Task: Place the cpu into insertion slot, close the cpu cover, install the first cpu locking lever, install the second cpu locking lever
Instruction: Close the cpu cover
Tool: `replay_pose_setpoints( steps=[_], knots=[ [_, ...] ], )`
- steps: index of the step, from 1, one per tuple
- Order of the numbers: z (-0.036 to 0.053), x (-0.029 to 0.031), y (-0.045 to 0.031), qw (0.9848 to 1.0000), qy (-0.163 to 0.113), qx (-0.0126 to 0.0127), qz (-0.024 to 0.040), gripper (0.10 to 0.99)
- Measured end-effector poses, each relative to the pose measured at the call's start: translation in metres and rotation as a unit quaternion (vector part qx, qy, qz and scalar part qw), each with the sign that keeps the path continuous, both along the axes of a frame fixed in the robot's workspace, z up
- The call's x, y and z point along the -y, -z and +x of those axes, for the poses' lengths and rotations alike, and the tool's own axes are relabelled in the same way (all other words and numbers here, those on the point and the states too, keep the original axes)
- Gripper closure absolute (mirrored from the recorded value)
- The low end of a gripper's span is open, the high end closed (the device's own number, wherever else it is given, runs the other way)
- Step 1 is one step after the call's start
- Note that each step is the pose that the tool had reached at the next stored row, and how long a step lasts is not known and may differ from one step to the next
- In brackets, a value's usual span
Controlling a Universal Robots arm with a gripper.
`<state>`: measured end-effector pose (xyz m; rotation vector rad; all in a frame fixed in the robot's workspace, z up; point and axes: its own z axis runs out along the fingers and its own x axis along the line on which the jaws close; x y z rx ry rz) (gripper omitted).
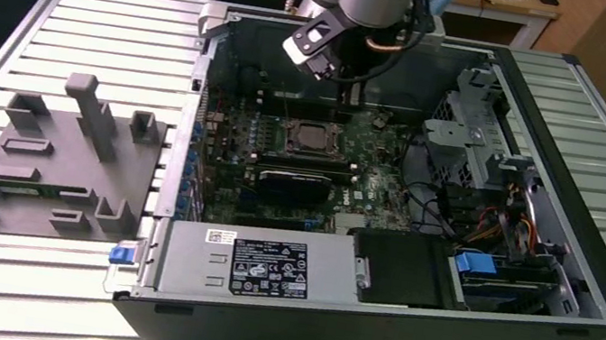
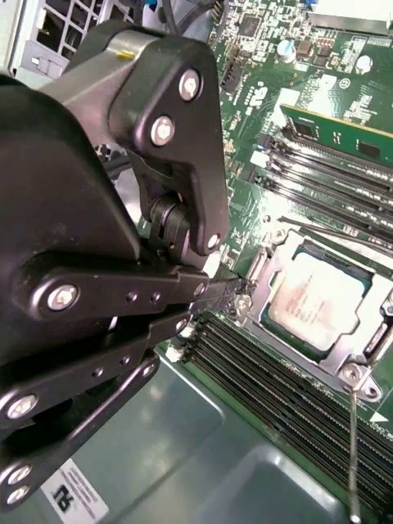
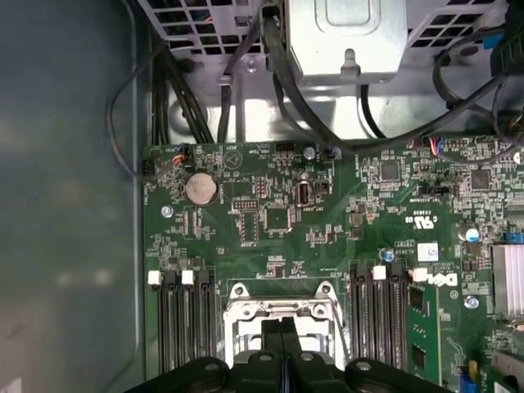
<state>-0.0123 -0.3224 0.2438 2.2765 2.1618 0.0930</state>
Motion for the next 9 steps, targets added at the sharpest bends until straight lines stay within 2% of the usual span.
replay_pose_setpoints(
  steps=[1,2,3,9],
  knots=[
    [-0.0025,0.0,0.0002,1.0,0.0,0.0034,0.0015,0.98],
    [-0.0052,0.0001,0.0005,1.0,0.0,0.0055,0.0031,0.98],
    [-0.0079,0.0002,0.0007,1.0,0.0,0.0063,0.004,0.98],
    [-0.0185,0.0021,0.0044,1.0,0.0,0.0068,0.0055,0.98]
  ],
)
